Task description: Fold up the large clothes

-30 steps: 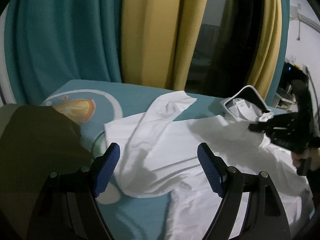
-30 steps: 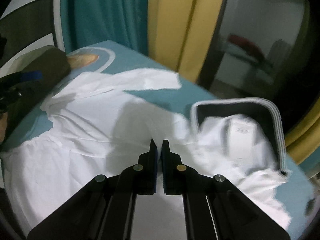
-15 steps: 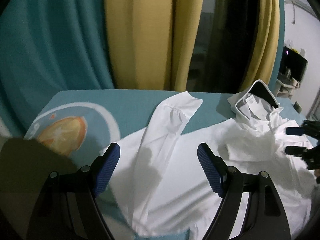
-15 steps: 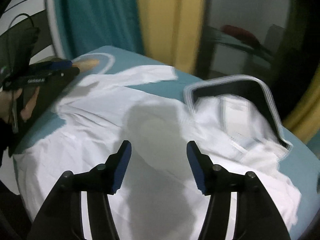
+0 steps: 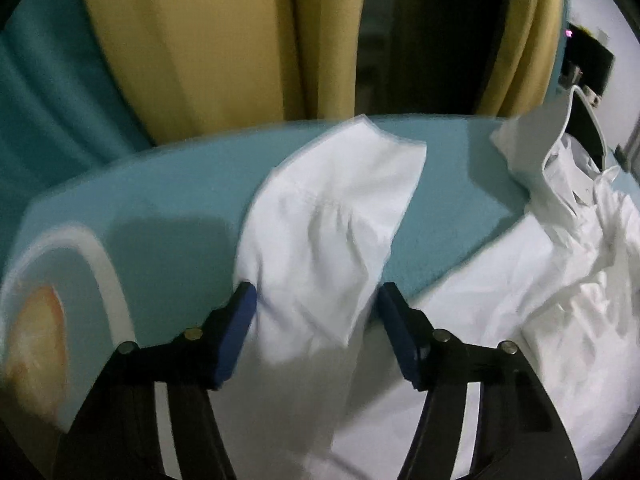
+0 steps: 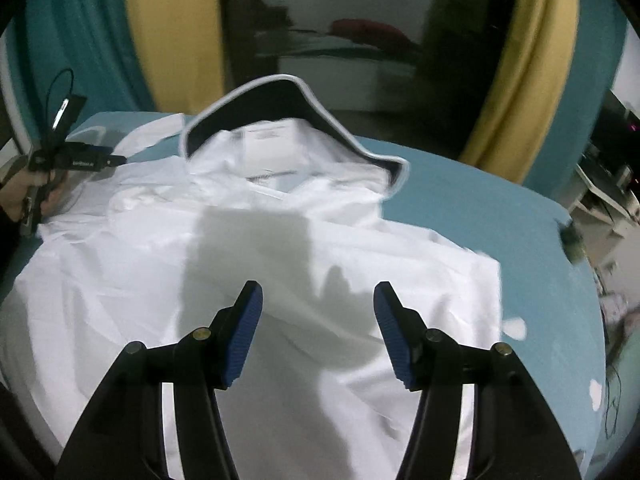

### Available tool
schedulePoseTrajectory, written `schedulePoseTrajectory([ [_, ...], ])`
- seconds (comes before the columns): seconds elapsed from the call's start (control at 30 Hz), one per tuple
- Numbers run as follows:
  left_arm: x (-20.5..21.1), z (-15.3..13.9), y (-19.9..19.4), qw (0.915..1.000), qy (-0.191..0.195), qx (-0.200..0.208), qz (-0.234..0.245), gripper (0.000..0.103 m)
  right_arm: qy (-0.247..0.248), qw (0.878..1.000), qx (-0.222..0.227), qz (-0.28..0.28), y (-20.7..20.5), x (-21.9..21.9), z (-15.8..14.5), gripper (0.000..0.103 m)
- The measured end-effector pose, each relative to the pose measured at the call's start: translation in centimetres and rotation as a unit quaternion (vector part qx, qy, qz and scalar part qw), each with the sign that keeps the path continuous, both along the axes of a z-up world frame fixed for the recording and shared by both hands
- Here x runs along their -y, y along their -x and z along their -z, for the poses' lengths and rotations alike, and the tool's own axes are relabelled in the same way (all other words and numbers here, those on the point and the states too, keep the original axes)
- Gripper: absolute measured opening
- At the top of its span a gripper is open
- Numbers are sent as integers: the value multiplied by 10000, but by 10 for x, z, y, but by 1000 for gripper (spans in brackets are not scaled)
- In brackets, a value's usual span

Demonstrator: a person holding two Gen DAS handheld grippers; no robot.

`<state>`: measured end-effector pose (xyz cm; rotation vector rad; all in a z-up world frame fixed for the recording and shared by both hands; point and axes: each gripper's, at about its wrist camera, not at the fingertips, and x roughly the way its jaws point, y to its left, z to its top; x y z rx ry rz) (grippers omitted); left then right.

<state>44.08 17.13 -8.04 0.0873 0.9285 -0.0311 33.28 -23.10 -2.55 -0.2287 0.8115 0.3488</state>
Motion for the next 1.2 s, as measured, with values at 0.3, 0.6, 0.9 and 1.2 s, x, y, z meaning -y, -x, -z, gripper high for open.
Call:
schedulePoseTrajectory([
  [0.3, -10, -36, 1, 9983, 119, 436, -377, 3, -207, 9997, 46, 149, 10, 29, 0, 58],
  [0.6, 67, -168, 51, 9809, 429, 1897, 99, 3, -507, 9982, 318, 29, 48, 48, -8, 58],
  [0.9, 207, -194, 66, 9683, 750, 2068, 1180, 3, -848, 9947, 521, 250, 83, 98, -9, 58],
  [1.2, 331, -120, 62, 9658, 1200, 1100, 2020, 5, -885, 9933, 435, 609, 106, 145, 2, 58],
])
